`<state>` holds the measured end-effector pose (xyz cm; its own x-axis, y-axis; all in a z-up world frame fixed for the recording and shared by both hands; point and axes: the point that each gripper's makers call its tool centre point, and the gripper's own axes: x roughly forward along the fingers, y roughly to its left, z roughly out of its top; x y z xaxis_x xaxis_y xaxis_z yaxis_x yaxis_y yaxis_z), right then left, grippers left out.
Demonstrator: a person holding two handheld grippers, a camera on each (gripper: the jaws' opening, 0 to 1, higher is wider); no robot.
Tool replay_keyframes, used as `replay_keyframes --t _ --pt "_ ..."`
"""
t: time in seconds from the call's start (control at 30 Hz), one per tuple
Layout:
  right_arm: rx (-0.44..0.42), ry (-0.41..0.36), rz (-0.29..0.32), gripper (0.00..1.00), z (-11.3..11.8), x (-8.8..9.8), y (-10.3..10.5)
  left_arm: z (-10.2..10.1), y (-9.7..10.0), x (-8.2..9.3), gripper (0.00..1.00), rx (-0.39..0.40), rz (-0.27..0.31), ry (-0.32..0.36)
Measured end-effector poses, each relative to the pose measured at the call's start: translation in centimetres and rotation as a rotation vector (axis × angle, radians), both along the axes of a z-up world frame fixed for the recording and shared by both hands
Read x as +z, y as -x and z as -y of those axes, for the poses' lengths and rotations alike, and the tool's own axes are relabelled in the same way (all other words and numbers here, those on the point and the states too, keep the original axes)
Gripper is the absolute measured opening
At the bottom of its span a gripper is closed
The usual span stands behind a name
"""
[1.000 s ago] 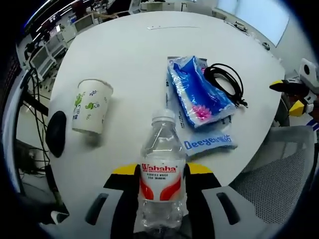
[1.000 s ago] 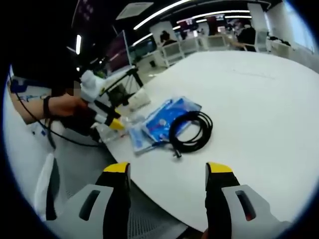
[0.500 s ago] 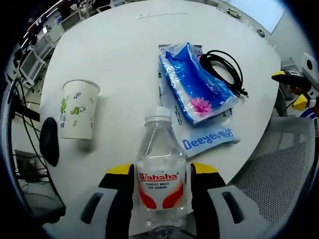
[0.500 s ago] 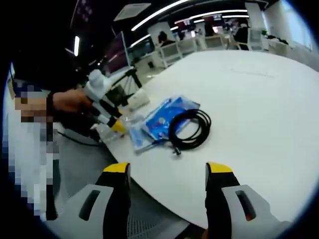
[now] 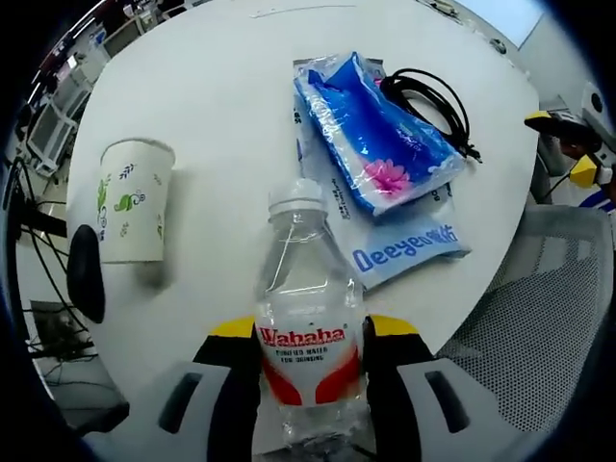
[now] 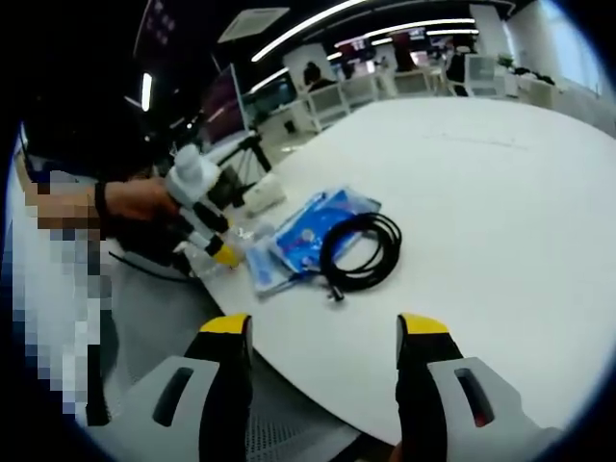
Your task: Arrange the tabletop items into an orderly group along one side of the table until the central work area is clear of visible clutter.
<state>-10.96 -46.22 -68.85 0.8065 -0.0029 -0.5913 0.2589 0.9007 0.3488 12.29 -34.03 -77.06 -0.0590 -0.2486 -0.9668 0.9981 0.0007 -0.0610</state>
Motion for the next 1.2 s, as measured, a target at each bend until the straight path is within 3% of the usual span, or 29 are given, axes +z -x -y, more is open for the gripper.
replay_keyframes --t 0.17,0.77,1.2 --pt "-0.009 0.001 0.004 0.59 0.2 0.0 0.1 0.2 -0.4 0.8 0.40 0.076 -0.005 0.068" --pt "0.022 -0.007 0.001 0.58 -0.4 -0.3 -0.1 0.7 -1.4 5.0 0.39 0.163 0.059 0.247" --pt "0.025 -0.008 0.005 0.57 -0.2 -0.2 -0.2 -0.2 -1.3 7.0 0.38 0.195 0.081 0.310"
